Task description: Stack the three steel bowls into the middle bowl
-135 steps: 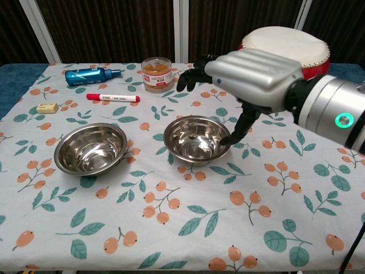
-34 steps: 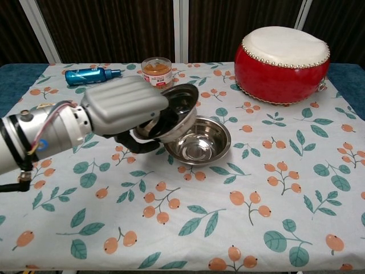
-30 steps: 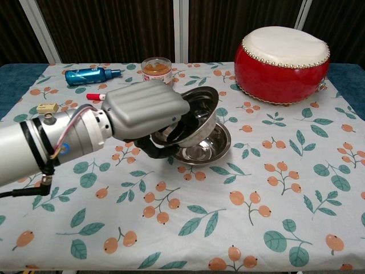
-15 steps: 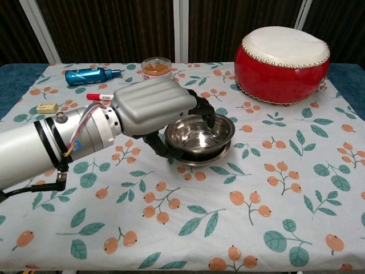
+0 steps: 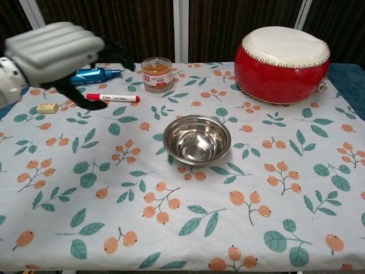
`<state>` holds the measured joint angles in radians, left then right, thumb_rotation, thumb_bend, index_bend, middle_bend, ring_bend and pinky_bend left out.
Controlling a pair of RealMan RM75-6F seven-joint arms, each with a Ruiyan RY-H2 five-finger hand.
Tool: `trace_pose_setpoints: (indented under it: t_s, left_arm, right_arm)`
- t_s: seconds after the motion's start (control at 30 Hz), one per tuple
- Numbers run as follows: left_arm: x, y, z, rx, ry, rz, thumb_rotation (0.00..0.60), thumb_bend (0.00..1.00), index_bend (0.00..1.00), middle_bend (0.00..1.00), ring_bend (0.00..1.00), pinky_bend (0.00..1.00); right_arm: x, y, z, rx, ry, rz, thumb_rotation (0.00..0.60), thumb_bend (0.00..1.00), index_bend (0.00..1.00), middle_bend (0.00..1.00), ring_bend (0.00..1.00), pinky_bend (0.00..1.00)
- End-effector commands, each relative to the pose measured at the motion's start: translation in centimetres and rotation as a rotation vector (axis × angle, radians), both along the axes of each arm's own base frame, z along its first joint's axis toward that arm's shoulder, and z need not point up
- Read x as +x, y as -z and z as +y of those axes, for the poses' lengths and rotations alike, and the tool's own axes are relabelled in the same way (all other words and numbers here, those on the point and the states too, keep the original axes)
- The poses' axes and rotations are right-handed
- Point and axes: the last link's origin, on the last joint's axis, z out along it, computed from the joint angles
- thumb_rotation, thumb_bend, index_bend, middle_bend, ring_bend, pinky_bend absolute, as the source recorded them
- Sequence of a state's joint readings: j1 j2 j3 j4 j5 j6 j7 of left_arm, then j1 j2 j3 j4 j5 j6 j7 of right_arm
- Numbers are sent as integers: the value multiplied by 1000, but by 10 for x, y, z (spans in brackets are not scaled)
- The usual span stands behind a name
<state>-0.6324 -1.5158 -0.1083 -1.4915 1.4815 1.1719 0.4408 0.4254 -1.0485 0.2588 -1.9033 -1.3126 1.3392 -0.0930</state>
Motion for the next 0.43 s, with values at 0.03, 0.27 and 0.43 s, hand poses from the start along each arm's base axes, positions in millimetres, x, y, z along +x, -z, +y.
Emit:
trace_pose_setpoints:
  t_s: [0.03, 0.27, 0.43]
  left_arm:
    - [-66, -27, -18, 56, -269, -36, 600, 217, 337, 360, 280, 388]
    - [-123, -49, -46, 118, -458, -86, 600, 207, 332, 330, 245, 322]
    - [-137, -57, -53, 174, -478, -133, 600, 205, 332, 330, 245, 321]
  right_arm:
    - [-37, 31, 21, 36, 30, 202, 600, 61, 125, 208, 48, 158]
    - [-86, 67, 57, 56, 77, 318, 600, 61, 125, 187, 25, 127]
    - [-94, 76, 64, 48, 74, 339, 600, 60, 125, 187, 25, 122]
